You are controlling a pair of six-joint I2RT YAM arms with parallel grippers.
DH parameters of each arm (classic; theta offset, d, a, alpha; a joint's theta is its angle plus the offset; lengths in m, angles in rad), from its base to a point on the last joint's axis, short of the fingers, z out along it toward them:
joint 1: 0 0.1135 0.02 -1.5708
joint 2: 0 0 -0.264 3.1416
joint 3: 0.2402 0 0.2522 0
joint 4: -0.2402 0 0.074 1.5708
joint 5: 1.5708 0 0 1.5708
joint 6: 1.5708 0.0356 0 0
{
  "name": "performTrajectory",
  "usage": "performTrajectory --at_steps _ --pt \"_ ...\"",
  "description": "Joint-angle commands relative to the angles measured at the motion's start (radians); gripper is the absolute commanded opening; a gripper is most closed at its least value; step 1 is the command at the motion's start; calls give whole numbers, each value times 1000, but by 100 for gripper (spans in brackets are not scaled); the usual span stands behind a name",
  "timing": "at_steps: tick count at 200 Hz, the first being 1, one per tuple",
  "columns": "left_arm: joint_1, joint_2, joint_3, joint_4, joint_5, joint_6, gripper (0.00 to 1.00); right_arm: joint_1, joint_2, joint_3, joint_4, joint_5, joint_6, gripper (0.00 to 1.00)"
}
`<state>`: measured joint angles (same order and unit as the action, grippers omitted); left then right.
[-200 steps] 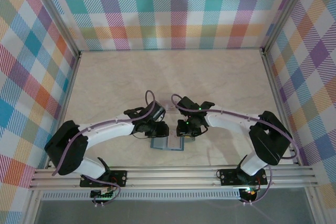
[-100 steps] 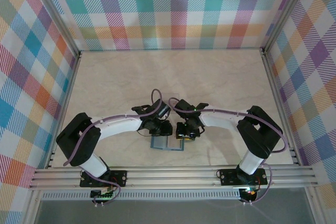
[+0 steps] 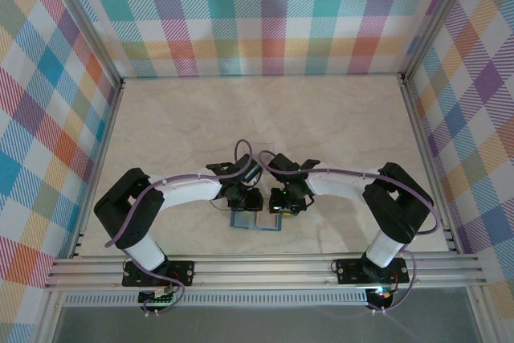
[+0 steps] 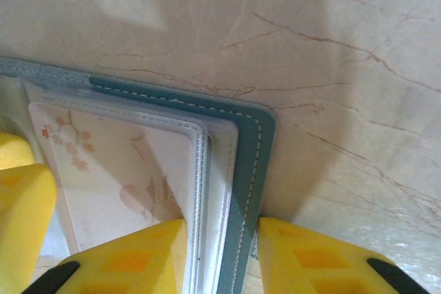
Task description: Take the credit cards out of the card holder
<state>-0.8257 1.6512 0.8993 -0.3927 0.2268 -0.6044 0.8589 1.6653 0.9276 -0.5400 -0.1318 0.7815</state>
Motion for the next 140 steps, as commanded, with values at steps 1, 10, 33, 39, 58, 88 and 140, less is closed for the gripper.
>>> performTrajectory --at_steps 1,10,33,39,58,88,140 --pt "14 23 -13 -54 -6 34 26 6 7 -34 -34 26 15 34" --pt "14 24 -12 -65 -19 39 27 6 7 -32 -39 27 14 34" --pt "10 22 -5 -102 -61 55 27 6 -2 -36 -40 30 15 34" --pt "9 19 -6 -107 -70 57 26 6 -4 -39 -41 31 17 34" --pt "9 6 -7 -118 -94 60 24 6 -7 -46 -40 32 19 34" --pt "9 -24 -10 -132 -118 56 20 6 -23 -50 -49 38 24 34" --pt "9 -105 -27 -102 -112 33 22 6 -58 -53 -58 46 35 33"
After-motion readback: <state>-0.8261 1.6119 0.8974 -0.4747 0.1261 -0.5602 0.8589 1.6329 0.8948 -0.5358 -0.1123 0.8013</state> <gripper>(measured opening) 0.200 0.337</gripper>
